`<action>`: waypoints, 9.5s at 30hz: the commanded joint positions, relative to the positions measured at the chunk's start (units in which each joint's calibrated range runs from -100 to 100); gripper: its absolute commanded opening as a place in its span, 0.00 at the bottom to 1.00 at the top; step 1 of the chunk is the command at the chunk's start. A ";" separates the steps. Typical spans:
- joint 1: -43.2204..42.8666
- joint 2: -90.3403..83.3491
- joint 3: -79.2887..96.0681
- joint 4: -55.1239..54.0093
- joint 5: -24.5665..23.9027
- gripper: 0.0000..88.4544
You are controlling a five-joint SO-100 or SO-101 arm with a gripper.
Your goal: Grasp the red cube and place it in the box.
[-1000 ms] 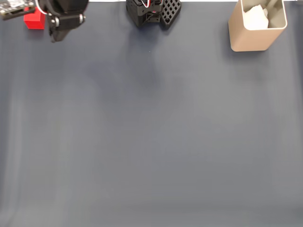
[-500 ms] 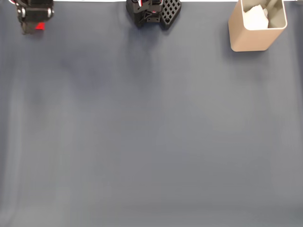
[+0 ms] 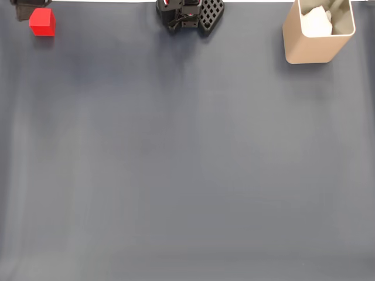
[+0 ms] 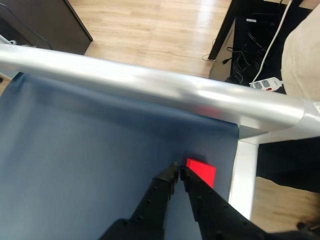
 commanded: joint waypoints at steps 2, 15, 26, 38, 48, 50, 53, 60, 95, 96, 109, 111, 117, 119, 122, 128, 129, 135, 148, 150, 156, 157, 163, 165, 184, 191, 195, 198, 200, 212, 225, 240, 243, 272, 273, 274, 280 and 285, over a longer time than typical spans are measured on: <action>2.35 -2.21 2.58 -0.79 0.68 0.04; 6.46 -8.61 12.42 -0.95 3.71 0.06; 8.59 -7.75 13.79 -1.86 3.22 0.27; 7.74 -5.07 12.06 -2.02 0.98 0.49; 6.46 -2.04 10.78 -5.14 -1.27 0.60; 6.25 -1.08 9.96 -5.55 -1.61 0.61; 5.90 0.47 8.87 -6.12 -2.34 0.61; 5.26 4.02 7.77 -9.24 -3.61 0.61; 10.94 10.51 5.86 -12.52 -1.47 0.61; 11.15 10.51 5.86 -12.52 -1.37 0.61; 11.08 9.56 8.05 -12.36 -0.93 0.61; 10.87 9.13 8.77 -12.36 -0.93 0.61; 10.44 7.74 12.06 -13.51 -0.73 0.61; 10.23 7.14 13.79 -14.58 -0.63 0.61; 9.94 6.70 15.43 -15.40 -0.63 0.61; 9.45 7.14 16.61 -15.97 -0.73 0.61; 9.37 7.31 16.61 -16.05 -0.78 0.61; 9.37 8.18 16.16 -16.22 -0.78 0.61; 7.88 10.17 12.88 -15.15 -2.15 0.61; 7.46 10.17 12.69 -15.07 -2.59 0.61; 6.25 9.99 12.06 -14.41 -3.32 0.61; 6.11 9.99 12.06 -14.41 -3.42 0.61; 5.40 9.82 12.06 -14.17 -3.91 0.61; 5.33 9.82 12.06 -14.17 -3.96 0.61; 4.19 11.90 8.77 -13.84 -5.37 0.61; 3.77 11.98 8.14 -13.43 -5.91 0.61; 3.62 11.98 7.77 -12.93 -6.25 0.61; 3.48 11.98 7.50 -12.93 -6.59 0.60; 3.48 11.98 7.41 -12.85 -6.64 0.57; 3.41 12.76 6.40 -12.85 -6.30 0.31; 3.41 12.94 6.13 -12.61 -5.57 0.12; 2.63 12.42 5.77 -10.72 -5.42 0.00; 2.35 12.07 5.77 -10.64 -5.52 0.00; -12.85 -0.39 -4.08 5.61 -3.91 0.00; -13.98 -1.00 -4.26 6.19 -3.86 0.00; -15.12 -1.69 -4.44 6.84 -3.81 0.00; -22.01 -5.67 -4.99 9.55 -3.71 0.00; -28.04 -8.96 -5.99 11.36 -3.52 0.00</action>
